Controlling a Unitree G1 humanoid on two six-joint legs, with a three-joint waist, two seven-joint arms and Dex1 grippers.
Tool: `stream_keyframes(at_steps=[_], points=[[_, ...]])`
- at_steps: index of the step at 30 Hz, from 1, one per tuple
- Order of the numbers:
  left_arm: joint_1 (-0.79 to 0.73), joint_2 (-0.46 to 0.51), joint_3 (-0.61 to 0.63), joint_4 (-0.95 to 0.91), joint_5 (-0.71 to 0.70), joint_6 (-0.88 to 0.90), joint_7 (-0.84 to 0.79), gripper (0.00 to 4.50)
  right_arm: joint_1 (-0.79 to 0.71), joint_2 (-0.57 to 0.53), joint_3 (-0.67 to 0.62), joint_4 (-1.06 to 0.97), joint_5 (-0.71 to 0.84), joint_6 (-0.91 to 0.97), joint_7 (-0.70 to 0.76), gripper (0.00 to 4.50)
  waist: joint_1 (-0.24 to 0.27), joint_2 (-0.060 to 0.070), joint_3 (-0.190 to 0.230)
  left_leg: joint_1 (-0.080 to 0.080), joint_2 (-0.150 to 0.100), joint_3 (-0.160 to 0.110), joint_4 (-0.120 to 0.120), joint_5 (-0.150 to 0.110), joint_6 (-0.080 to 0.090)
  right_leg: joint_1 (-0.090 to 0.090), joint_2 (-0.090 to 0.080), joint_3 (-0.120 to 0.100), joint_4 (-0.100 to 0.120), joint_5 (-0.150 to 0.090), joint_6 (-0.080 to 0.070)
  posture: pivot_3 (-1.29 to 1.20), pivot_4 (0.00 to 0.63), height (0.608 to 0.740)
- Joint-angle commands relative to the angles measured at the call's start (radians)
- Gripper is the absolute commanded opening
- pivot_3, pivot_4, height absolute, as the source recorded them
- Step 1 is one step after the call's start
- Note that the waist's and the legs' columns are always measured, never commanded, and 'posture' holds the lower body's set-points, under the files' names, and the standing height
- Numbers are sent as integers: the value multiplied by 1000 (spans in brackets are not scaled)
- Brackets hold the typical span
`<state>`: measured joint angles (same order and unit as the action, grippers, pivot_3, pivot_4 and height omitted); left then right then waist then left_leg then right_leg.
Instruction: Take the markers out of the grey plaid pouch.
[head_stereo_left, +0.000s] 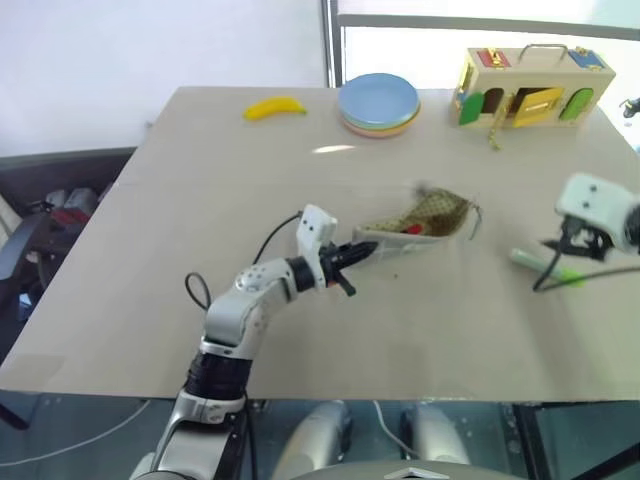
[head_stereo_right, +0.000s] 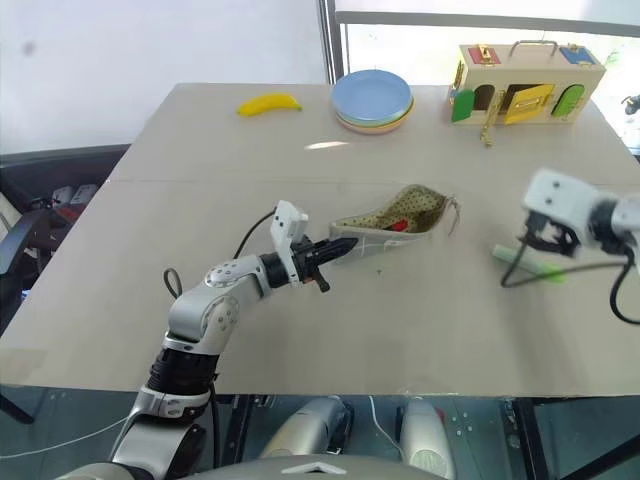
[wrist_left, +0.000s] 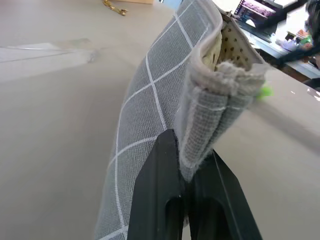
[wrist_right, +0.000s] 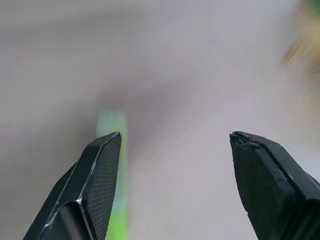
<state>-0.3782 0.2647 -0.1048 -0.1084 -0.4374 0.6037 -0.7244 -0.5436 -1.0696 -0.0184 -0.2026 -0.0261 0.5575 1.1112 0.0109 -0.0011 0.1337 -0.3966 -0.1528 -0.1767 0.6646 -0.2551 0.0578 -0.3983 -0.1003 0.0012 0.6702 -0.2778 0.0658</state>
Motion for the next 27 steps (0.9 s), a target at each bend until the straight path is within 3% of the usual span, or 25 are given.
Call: stream_keyframes(at_steps=[1,2,5,10,18,21,24,27], points=[[6,-29,5,-33,-40,9,5,0,-63,39,41,-111,60,57,14,3508,6,-1,0,0,0,0,0,0,0,0,0,0,-1,0,0,0,150,740],[7,-36,6,-30,-44,11,8,0,-71,47,55,-120,62,61,13,3508,10,-2,1,-1,0,-1,0,0,0,0,0,-1,-1,0,0,0,150,740],[17,-45,-13,-30,-38,2,9,0,-84,84,124,-138,69,56,22,2627,13,-2,1,-3,-1,-2,1,-1,2,2,-1,-2,-5,0,0,0,150,740],[20,-53,-14,-27,-41,1,13,0,-99,106,196,-133,64,36,24,80,9,-2,1,-3,-1,-2,1,-1,3,2,-1,-2,-6,0,0,0,150,740],[30,-53,-53,-74,-66,2,-33,0,-199,184,339,-41,-5,-52,46,30,4,-2,1,-1,-1,-1,1,-1,2,2,-1,-2,-4,0,0,0,150,740],[25,-59,-55,-96,-92,15,-47,0,-202,160,368,-43,-15,-75,100,30,4,-2,1,-2,-1,-1,1,-1,2,1,-1,-2,-5,0,0,0,150,740],[23,-58,-52,-122,-130,33,-67,0,-189,103,379,-74,-25,-84,166,836,5,-2,1,-3,-1,-2,1,-1,3,2,-1,-2,-6,0,0,0,150,740],[23,-47,-56,-142,-180,80,-96,0,-192,75,382,-102,-27,-68,193,2011,2,-2,1,-3,-1,-2,1,-1,3,1,-1,-2,-6,0,0,0,150,740]])
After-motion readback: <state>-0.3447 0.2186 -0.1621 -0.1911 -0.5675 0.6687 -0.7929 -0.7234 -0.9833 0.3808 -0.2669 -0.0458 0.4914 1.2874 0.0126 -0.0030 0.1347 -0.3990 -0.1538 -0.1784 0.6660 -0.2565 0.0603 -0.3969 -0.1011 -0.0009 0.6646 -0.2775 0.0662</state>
